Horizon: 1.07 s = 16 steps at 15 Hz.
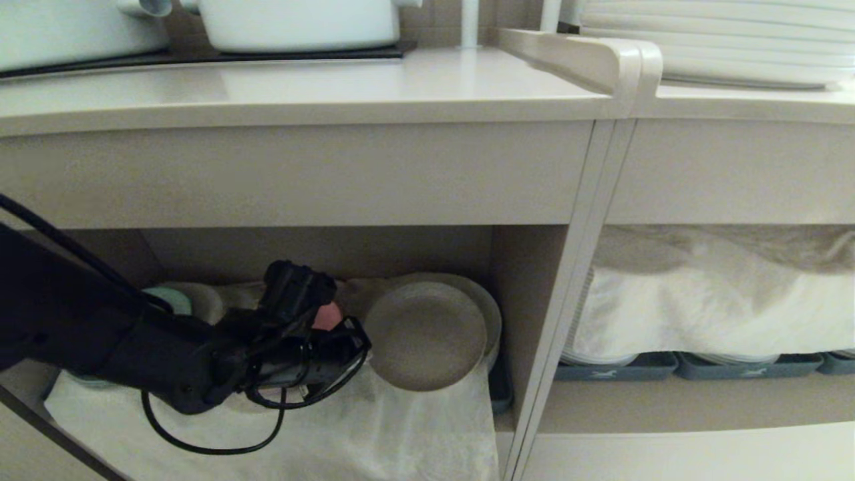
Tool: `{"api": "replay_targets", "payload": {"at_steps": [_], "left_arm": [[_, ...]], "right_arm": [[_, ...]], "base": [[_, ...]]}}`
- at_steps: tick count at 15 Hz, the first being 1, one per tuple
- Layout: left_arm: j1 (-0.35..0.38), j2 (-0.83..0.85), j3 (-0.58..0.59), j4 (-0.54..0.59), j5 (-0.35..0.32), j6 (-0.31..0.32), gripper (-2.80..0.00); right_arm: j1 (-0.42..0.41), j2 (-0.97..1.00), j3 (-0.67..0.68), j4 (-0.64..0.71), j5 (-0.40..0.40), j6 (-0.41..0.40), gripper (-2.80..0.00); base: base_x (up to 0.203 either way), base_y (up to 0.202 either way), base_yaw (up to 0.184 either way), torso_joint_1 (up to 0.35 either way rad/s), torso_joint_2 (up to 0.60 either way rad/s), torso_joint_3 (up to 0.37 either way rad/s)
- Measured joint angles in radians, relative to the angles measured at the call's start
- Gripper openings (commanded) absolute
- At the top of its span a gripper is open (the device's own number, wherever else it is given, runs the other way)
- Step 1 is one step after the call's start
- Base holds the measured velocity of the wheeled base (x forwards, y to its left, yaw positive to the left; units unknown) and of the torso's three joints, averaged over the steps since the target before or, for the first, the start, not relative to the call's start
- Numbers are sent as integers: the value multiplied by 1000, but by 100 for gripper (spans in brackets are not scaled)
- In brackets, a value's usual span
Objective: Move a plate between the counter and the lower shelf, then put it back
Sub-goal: Put the plate in the cupboard
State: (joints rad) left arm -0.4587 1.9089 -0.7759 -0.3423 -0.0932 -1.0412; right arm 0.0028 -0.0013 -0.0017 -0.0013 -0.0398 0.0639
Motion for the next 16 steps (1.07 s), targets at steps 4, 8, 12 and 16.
{"api": "replay_targets", "payload": {"at_steps": [4,8,12,16], "left_arm": [[0,42,-42,0,10,-11,-280],[2,70,-69,-1,11,-11,-280],[3,98,-89,-7,36,-16,-280],[3,119,-110,-7,48,-38,-280]], "right_arm": [[0,0,0,0,0,0,-280],[0,0,0,0,0,0,-280],[0,0,0,0,0,0,-280],[0,0,0,0,0,0,-280]], "base": [[0,0,0,0,0,0],[0,0,0,0,0,0],[0,0,0,0,0,0],[0,0,0,0,0,0]]}}
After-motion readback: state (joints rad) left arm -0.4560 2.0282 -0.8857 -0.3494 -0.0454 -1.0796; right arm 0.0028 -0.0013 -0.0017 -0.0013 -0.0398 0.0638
